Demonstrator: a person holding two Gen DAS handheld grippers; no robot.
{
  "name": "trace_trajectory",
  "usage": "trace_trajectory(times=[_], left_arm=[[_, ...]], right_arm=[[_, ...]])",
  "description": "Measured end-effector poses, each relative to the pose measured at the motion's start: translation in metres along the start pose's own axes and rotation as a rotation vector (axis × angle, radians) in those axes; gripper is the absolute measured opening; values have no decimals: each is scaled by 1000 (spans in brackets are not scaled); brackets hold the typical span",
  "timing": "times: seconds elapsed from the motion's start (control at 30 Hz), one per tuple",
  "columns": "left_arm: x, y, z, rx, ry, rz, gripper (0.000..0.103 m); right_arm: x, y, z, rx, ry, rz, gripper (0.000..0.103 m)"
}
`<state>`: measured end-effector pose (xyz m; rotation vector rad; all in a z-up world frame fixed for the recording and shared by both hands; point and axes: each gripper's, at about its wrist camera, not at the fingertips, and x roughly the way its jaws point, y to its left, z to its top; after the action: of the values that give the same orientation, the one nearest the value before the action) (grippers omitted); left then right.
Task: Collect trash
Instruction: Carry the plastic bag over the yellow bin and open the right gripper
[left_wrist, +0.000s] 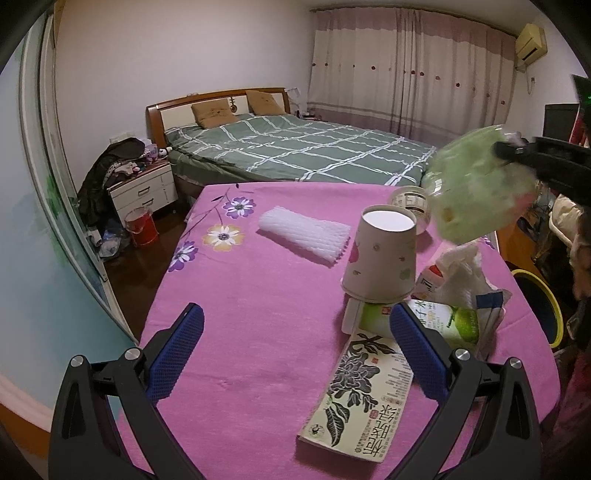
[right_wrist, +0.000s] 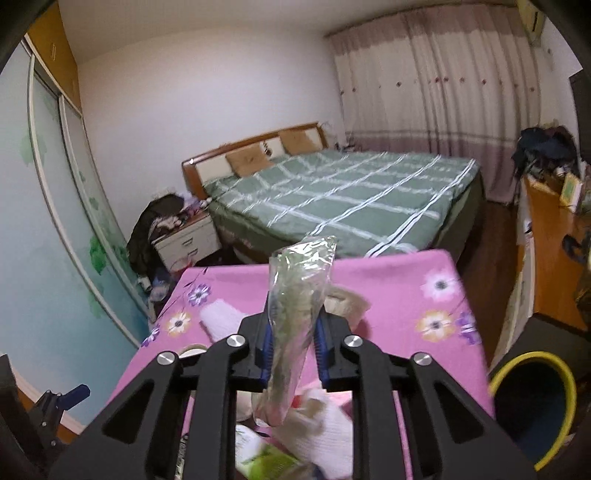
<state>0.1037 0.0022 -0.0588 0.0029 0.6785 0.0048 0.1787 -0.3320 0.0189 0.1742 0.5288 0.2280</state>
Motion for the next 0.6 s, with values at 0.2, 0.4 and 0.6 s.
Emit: trace_trajectory(times=[0.2,0.4,0.6], left_arm=[[5,-11,1,20,5,-27,99],[10,-22,3,19,8,-47,99],[14,-33,3,40,16,-50,99]], right_arm=[[-50,-78,-13,78,-52,-236,18],[-54,-172,-44,180,29,-473,18],[-25,-236,-82,268,143,-574,19]])
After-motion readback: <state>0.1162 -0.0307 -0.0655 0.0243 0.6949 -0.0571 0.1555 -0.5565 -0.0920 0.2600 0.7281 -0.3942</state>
